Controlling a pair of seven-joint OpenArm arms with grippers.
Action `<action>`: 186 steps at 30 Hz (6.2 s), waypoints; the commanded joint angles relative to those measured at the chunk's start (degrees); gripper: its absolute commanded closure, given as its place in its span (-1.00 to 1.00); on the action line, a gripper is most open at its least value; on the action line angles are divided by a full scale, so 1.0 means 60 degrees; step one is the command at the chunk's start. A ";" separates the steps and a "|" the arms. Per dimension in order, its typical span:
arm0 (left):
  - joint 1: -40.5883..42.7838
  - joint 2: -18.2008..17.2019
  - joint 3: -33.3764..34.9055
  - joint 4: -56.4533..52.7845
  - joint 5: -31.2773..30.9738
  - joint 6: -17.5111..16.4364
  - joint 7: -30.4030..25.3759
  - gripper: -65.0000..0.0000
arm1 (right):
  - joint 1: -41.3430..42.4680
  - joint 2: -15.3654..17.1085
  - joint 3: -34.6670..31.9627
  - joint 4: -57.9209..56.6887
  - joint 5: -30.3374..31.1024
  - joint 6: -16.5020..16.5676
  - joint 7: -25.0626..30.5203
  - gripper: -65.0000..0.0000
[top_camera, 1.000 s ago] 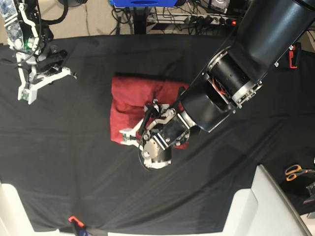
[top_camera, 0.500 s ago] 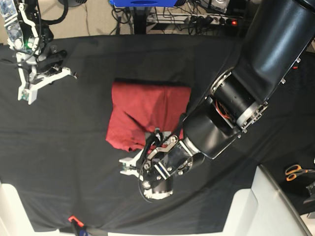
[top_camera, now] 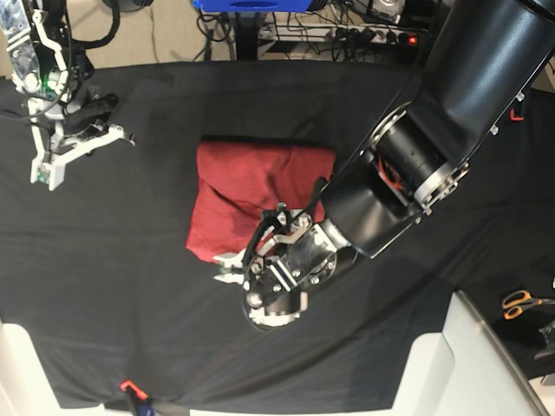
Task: Fold the T-shirt properly
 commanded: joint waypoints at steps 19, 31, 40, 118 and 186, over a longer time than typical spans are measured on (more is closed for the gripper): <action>0.2420 -0.1369 -0.4025 0.6868 0.0152 -0.0009 0.1992 0.02 | -0.0010 -0.0006 0.0006 0.0226 -0.0121 0.0013 0.0151 0.98; 0.7446 -0.2512 -0.8904 0.9872 0.0108 -0.0009 0.0893 1.00 | -0.0376 -0.1662 0.0386 0.0226 0.0612 0.3983 0.0151 0.98; 0.9571 -0.2498 -1.0955 0.9667 0.0064 -0.0009 0.0161 1.00 | -0.0757 -0.2585 0.2599 -0.0390 0.3264 0.5785 0.0107 0.96; 0.7812 -0.1223 -1.0691 0.3718 -0.6031 0.0950 -0.1817 1.00 | 0.3272 -0.2629 0.2570 -0.7686 0.3967 1.0987 -0.1666 0.62; 1.1783 -0.2571 -1.1805 0.9432 -0.4185 0.2005 -0.1832 0.69 | 0.0576 -0.1853 0.3507 -0.2880 0.0699 1.0899 -0.1123 0.70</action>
